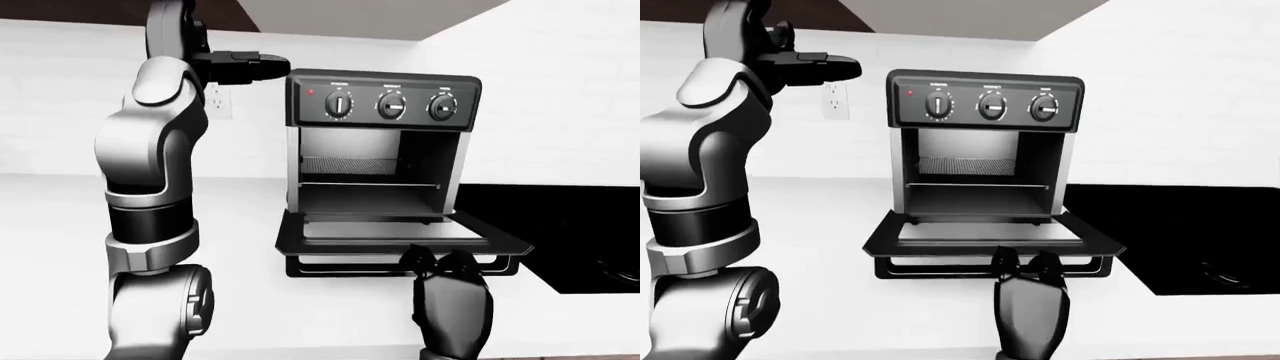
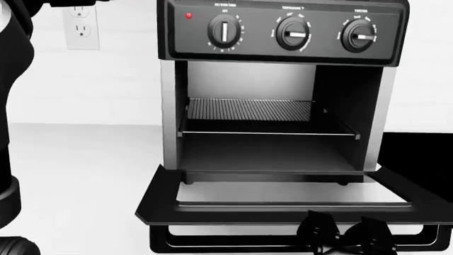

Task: Open the toaster oven door.

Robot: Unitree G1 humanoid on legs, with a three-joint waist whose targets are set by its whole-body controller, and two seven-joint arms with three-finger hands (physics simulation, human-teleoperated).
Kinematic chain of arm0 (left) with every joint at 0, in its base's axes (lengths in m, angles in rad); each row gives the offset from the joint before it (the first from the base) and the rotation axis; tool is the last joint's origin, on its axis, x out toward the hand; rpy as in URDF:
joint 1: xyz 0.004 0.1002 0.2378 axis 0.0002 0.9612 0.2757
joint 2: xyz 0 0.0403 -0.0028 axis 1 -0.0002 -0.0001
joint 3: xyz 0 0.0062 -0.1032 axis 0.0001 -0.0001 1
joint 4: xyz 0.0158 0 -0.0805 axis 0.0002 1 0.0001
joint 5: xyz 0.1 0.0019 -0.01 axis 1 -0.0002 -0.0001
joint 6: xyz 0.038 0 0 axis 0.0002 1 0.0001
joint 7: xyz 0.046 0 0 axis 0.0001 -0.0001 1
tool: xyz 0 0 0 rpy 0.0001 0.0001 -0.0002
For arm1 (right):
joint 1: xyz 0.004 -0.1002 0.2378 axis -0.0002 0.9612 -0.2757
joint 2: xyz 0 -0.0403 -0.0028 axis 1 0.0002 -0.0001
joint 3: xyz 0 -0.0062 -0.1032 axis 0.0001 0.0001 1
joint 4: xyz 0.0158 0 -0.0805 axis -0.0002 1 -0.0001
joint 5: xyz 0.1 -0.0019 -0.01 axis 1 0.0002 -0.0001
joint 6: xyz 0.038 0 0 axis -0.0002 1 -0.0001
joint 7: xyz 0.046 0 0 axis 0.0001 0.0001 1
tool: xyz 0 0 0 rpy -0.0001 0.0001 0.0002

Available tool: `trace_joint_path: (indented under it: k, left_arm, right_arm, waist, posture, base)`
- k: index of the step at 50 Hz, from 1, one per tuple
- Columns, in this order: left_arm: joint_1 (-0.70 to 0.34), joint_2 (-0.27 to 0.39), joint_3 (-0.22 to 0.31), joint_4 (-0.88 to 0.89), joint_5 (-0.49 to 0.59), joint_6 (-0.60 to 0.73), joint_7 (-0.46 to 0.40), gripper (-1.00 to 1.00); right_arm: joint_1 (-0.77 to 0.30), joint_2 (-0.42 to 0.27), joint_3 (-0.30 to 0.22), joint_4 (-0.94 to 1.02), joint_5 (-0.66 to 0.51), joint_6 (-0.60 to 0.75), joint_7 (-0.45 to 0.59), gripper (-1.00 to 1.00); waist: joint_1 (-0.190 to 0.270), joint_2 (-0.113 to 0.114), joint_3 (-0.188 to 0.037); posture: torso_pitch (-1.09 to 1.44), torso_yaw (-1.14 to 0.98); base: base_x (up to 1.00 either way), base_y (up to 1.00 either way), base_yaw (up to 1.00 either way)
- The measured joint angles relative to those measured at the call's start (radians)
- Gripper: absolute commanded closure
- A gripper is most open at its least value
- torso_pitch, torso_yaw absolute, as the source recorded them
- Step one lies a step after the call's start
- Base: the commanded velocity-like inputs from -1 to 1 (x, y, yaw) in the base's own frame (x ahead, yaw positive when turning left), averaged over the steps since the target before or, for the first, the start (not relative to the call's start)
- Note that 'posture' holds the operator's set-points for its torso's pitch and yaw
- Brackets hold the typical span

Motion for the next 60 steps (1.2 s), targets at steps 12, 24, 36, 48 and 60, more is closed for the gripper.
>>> trace_joint_path:
  k: [12, 24, 36, 48, 60]
  left_arm:
    - [-0.009, -0.006, -0.005, -0.013, 0.002, 0.015, 0.001, -1.00]
    - [0.014, 0.001, 0.015, -0.007, 0.002, 0.015, 0.009, -1.00]
    - [0.015, 0.005, 0.012, -0.029, -0.013, 0.018, 0.011, -1.00]
    - [0.009, 0.012, 0.015, -0.043, -0.014, 0.010, 0.015, -1.00]
    - [-0.001, 0.014, 0.008, -0.035, -0.018, 0.015, 0.009, -1.00]
  right_arm:
    - [-0.001, -0.010, 0.006, -0.001, 0.013, 0.013, -0.013, 1.00]
    - [0.074, -0.080, 0.021, -0.026, 0.151, 0.096, -0.229, 1.00]
    - [0.002, -0.049, -0.046, 0.229, 0.359, -0.016, -0.448, 1.00]
    - [-0.074, -0.004, -0.096, 0.435, 0.452, -0.157, -0.517, 1.00]
    - [-0.175, 0.082, -0.174, 0.646, 0.478, -0.371, -0.562, 1.00]
  waist:
    - [0.001, -0.005, 0.001]
    - [-0.018, -0.085, -0.012]
    - [0.008, -0.100, -0.028]
    - [0.019, -0.096, -0.050]
    - [0.003, -0.093, -0.064]
  posture:
    - [-0.54, 0.00]
    - [-0.54, 0.00]
    - [-0.54, 0.00]
    - [-0.54, 0.00]
    - [-0.54, 0.00]
  base:
    - [0.00, 0.00, 0.00]
    - [0.00, 0.00, 0.00]
    - [0.00, 0.00, 0.00]
    - [0.00, 0.00, 0.00]
    - [0.00, 0.00, 0.00]
